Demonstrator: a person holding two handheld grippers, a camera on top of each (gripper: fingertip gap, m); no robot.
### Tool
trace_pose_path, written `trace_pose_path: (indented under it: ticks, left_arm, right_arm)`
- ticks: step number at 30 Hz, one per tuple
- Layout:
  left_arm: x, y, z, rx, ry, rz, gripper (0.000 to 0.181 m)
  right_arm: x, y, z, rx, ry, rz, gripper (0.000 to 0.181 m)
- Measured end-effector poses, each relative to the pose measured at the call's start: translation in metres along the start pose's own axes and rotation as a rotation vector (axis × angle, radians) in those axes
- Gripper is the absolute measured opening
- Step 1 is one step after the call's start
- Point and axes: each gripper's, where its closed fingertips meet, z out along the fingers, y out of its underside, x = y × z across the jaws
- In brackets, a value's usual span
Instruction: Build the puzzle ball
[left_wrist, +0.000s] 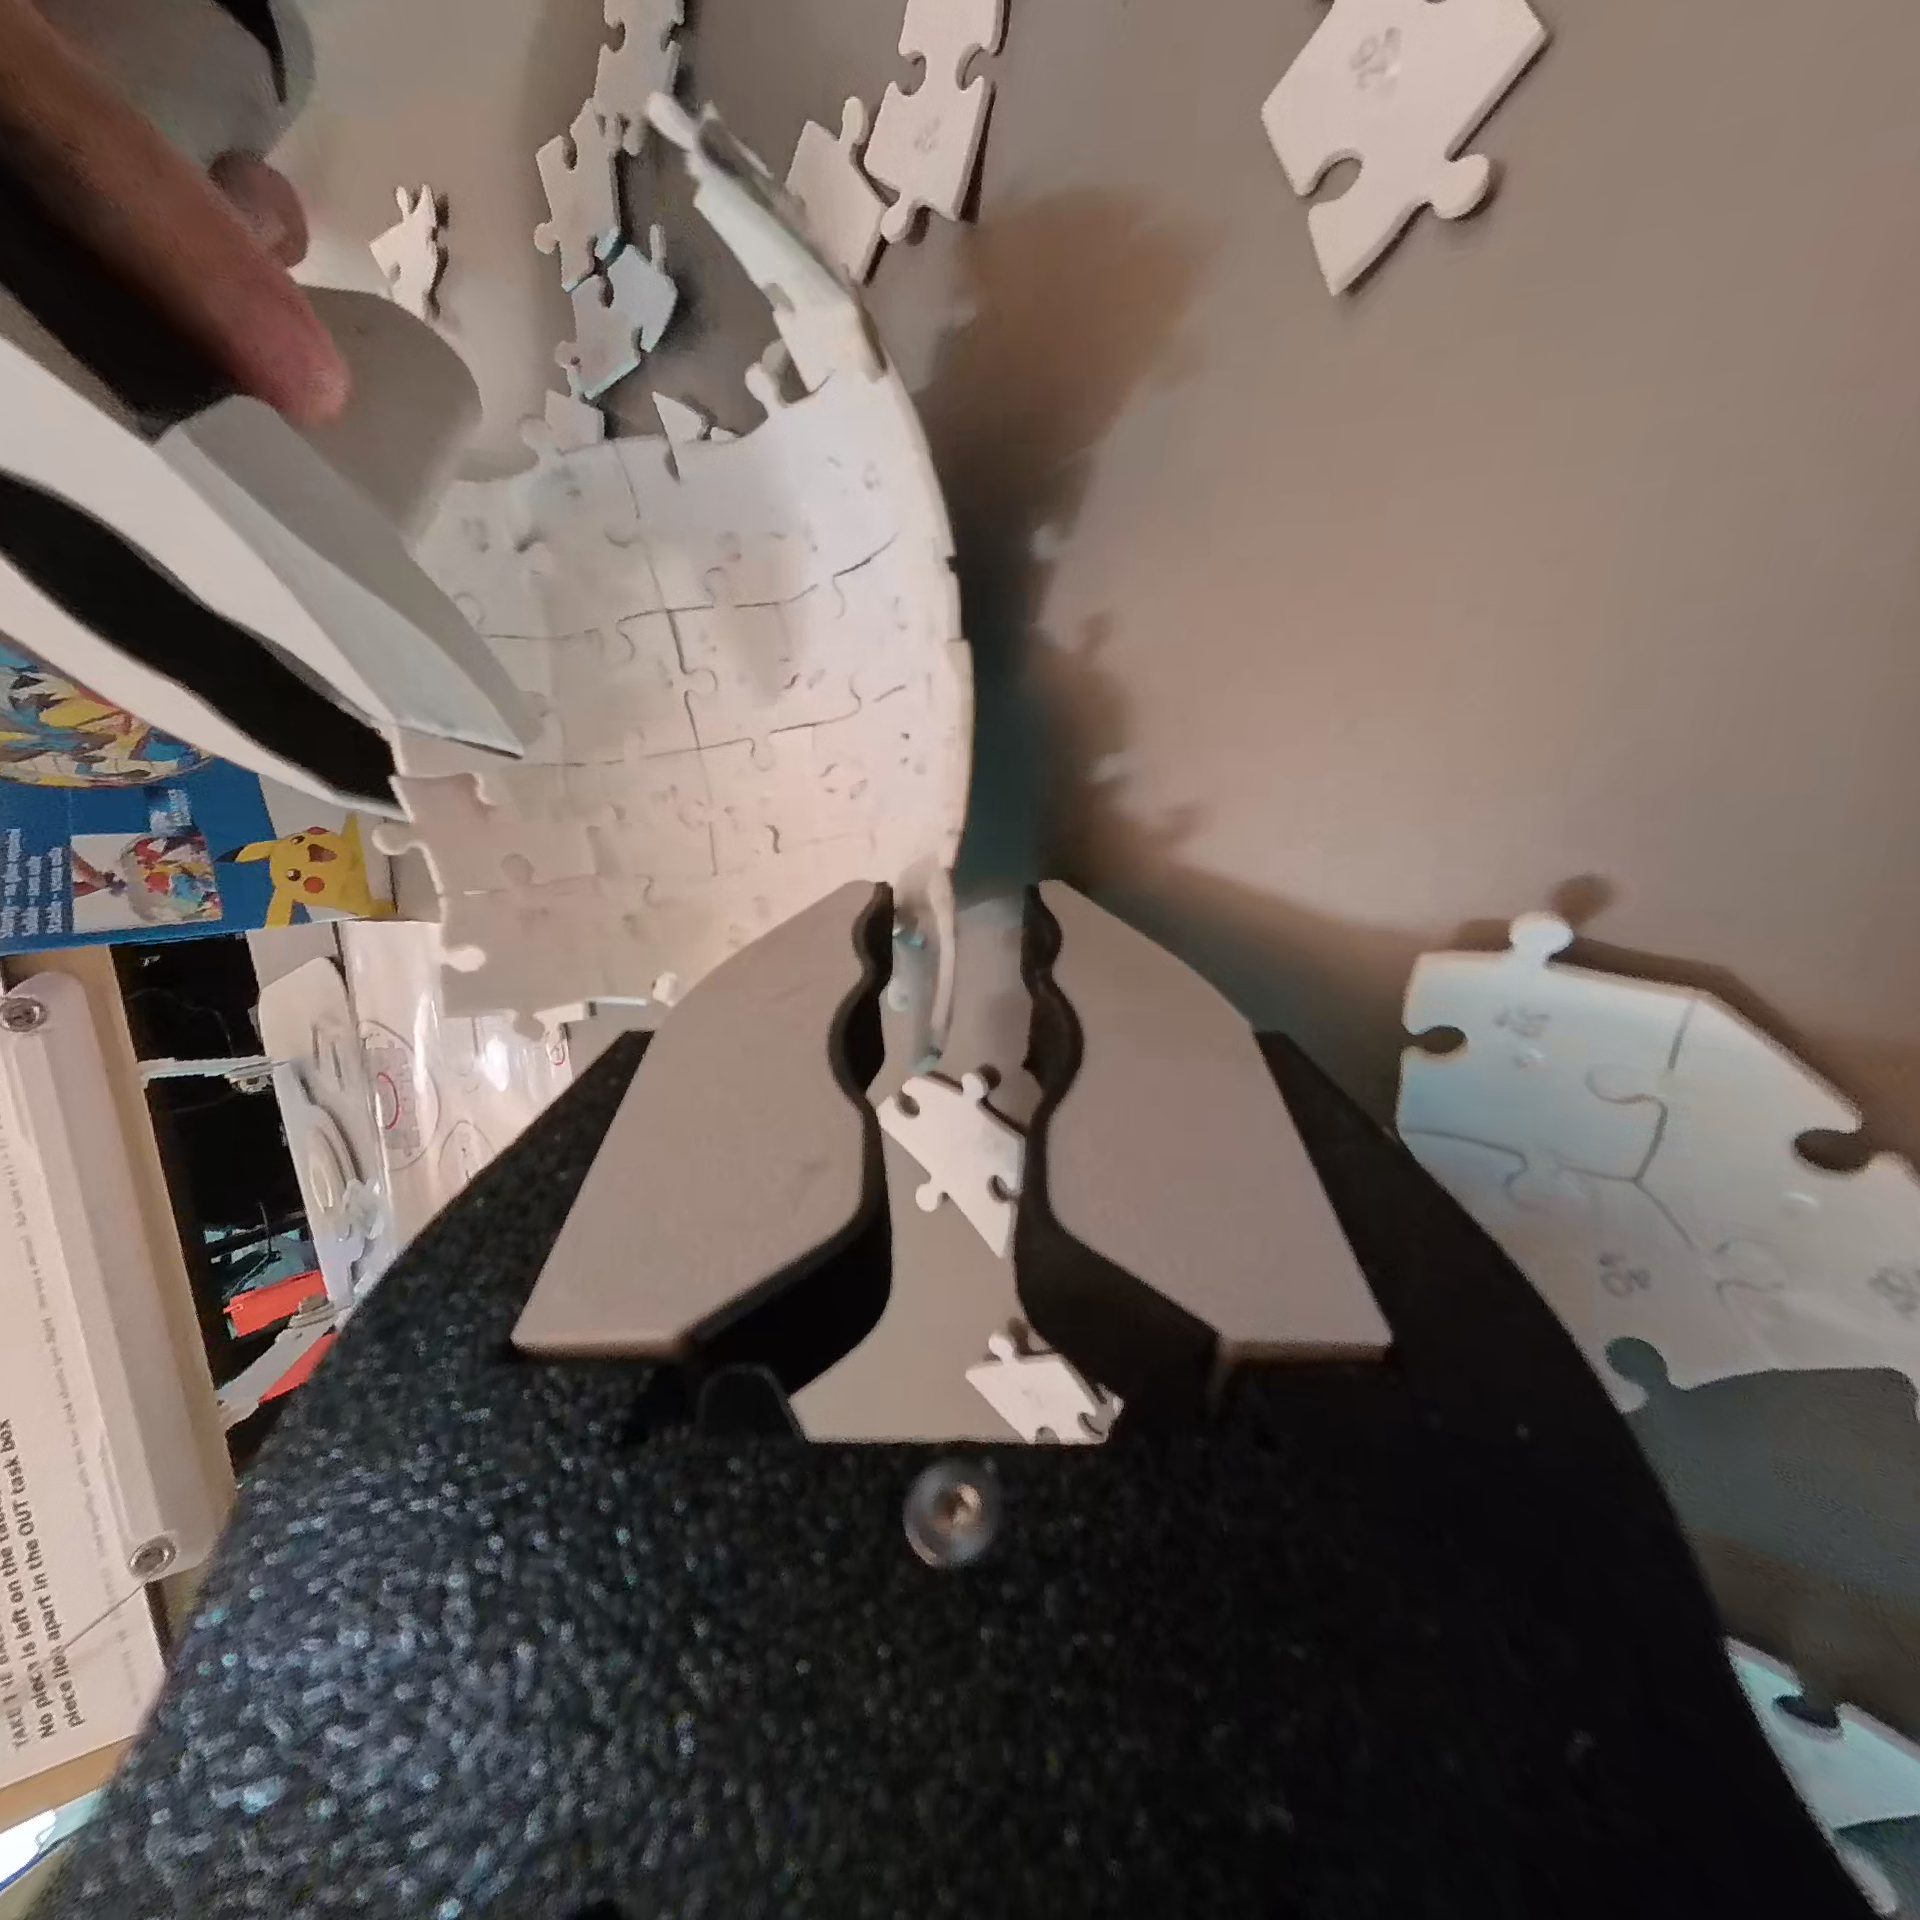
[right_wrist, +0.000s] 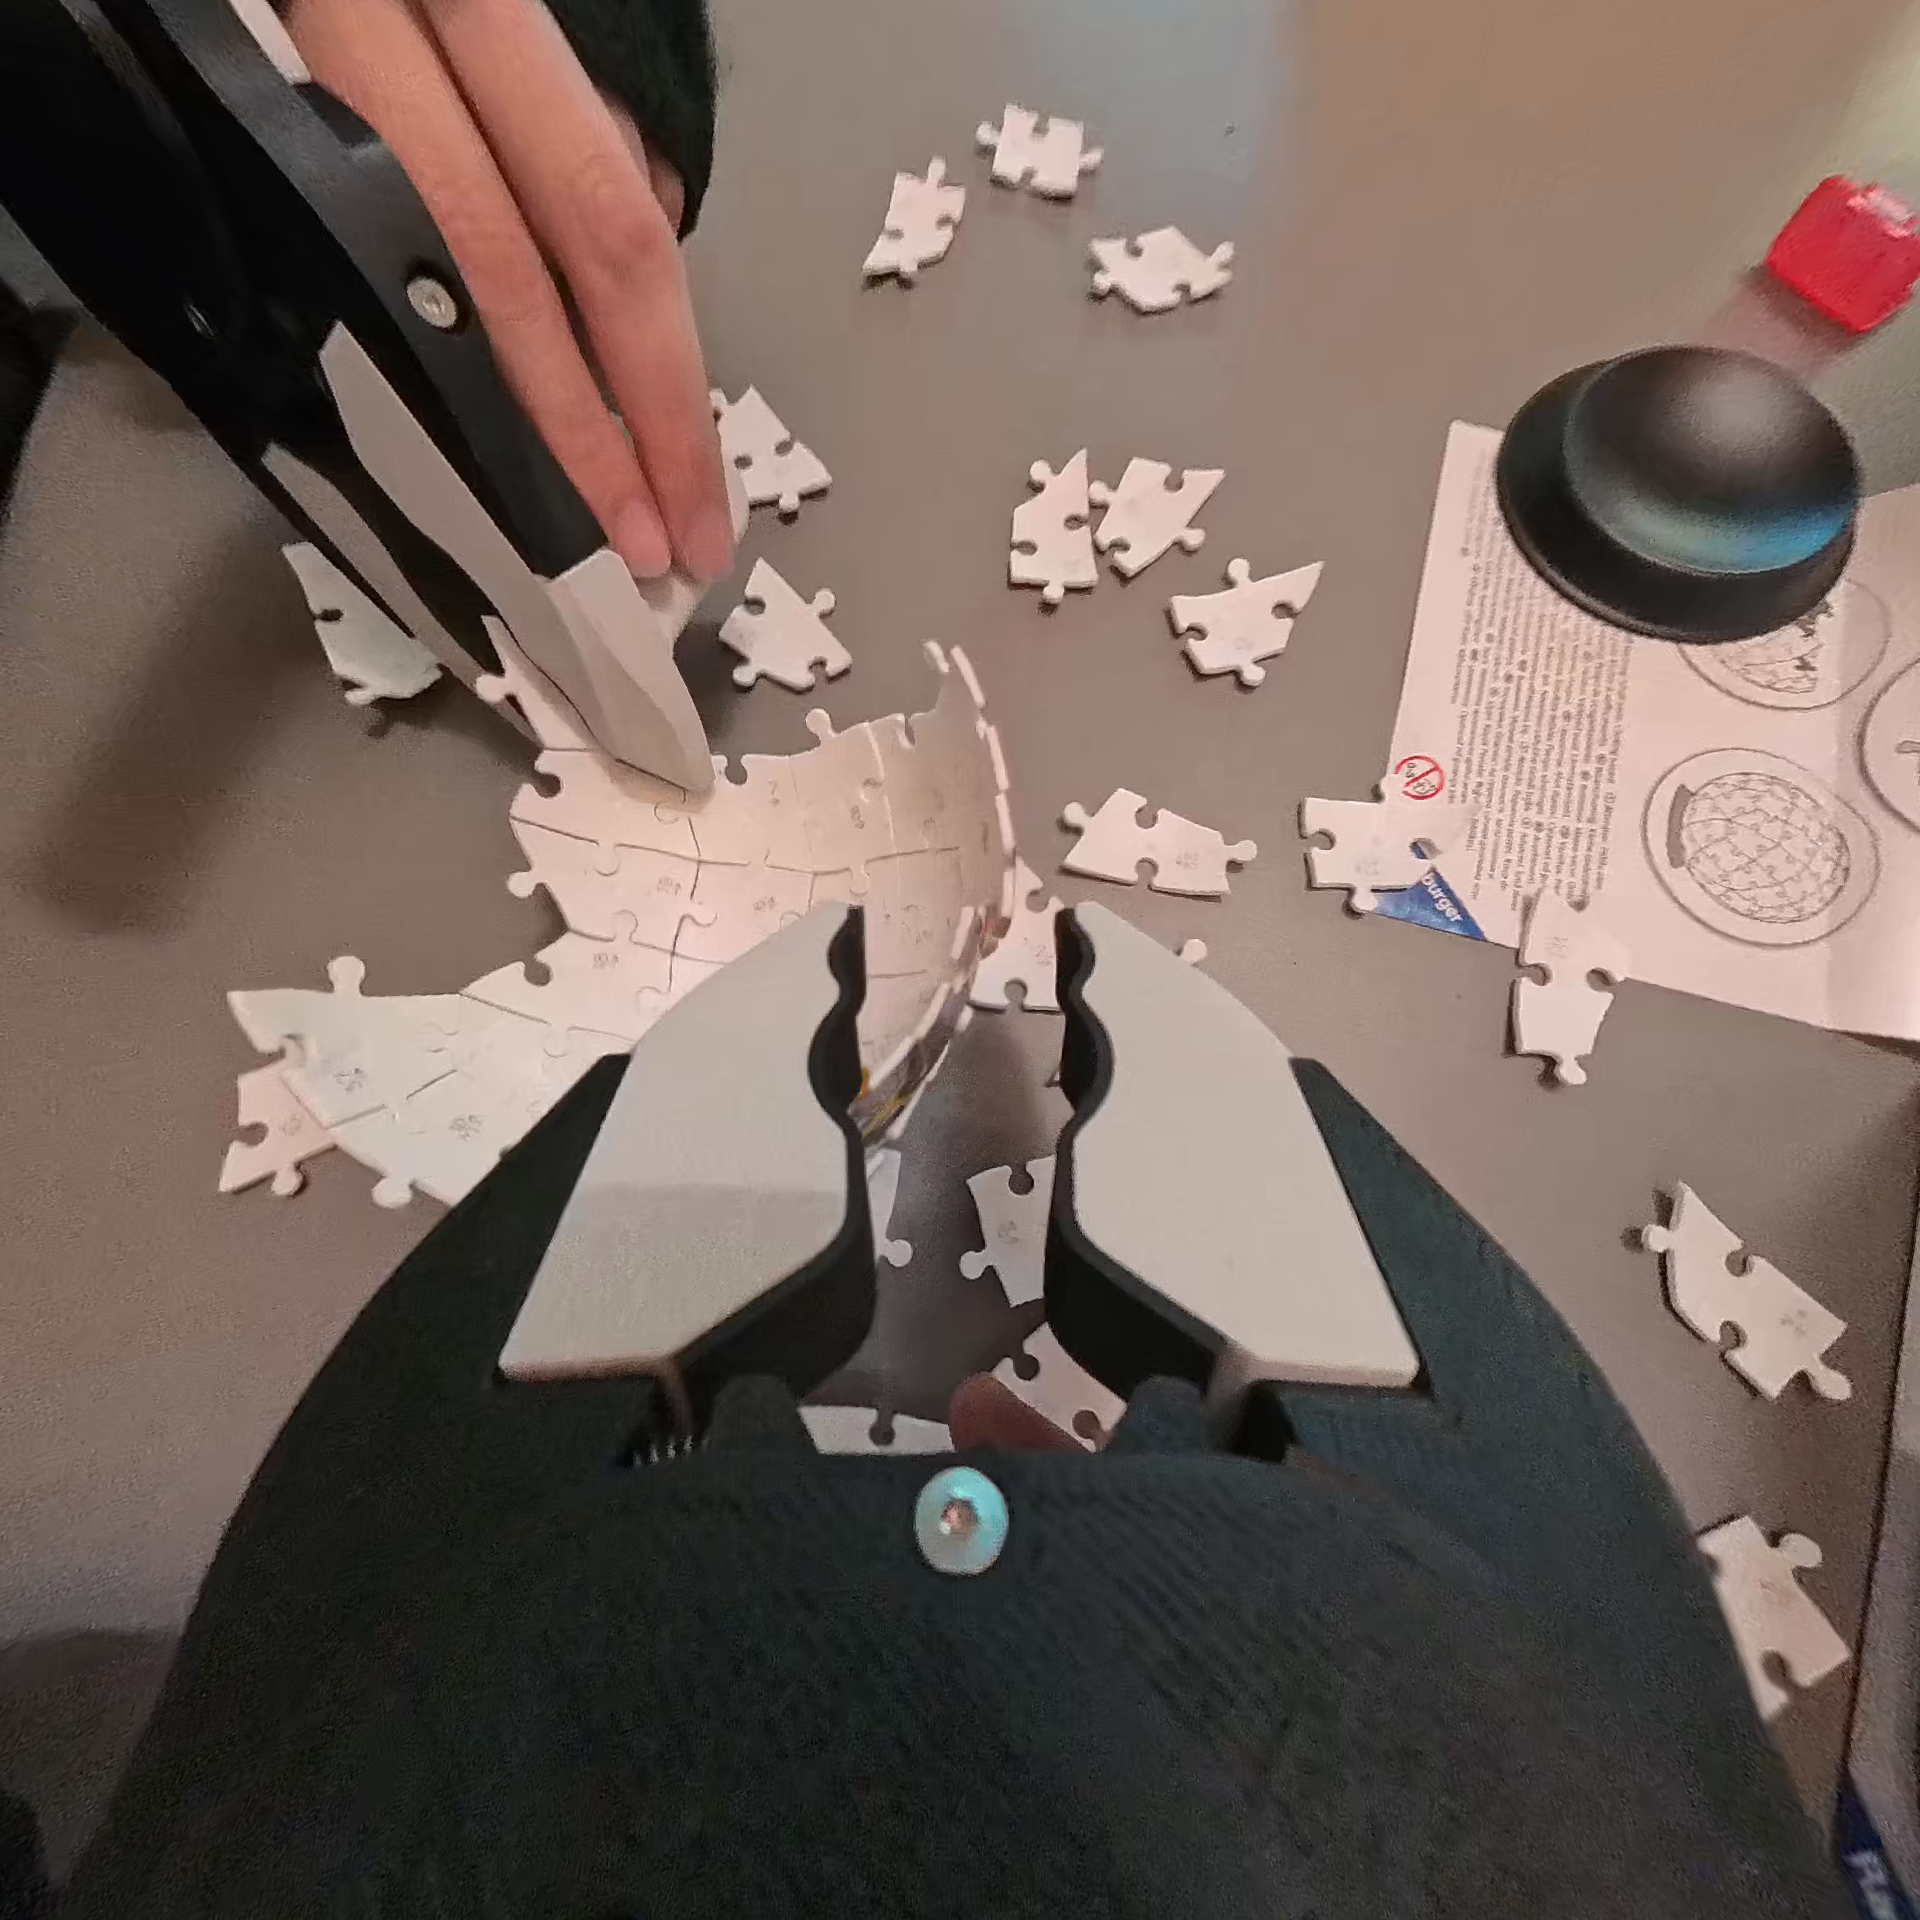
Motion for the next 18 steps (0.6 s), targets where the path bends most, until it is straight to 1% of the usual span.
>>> trace_pose_path:
  ticks: [3, 7, 11, 14, 18]
  left_arm:
    - [0.0005, -0.0002, 0.0002, 0.0, 0.004, 0.011, 0.022]
    - [0.0008, -0.0016, 0.0006, 0.004, 0.009, 0.021, 0.021]
    - [0.001, -0.0036, 0.0014, 0.016, 0.008, 0.028, 0.021]
    - [0.0016, -0.0051, 0.0022, 0.022, 0.008, 0.031, 0.019]
    - [0.0021, -0.0068, 0.0028, 0.026, 0.011, 0.041, 0.018]
  right_arm:
    - [0.0018, -0.0038, 0.0007, -0.038, -0.008, 0.007, 0.037]
    - [0.0014, -0.0053, 0.0013, -0.084, -0.033, -0.01, 0.021]
    - [0.0038, 0.003, 0.0072, -0.159, -0.012, -0.035, 0.022]
    - [0.0039, 0.0007, 0.0082, -0.157, -0.004, -0.042, 0.019]
    - [0.0047, 0.0, 0.0041, -0.177, -0.022, -0.03, 0.023]
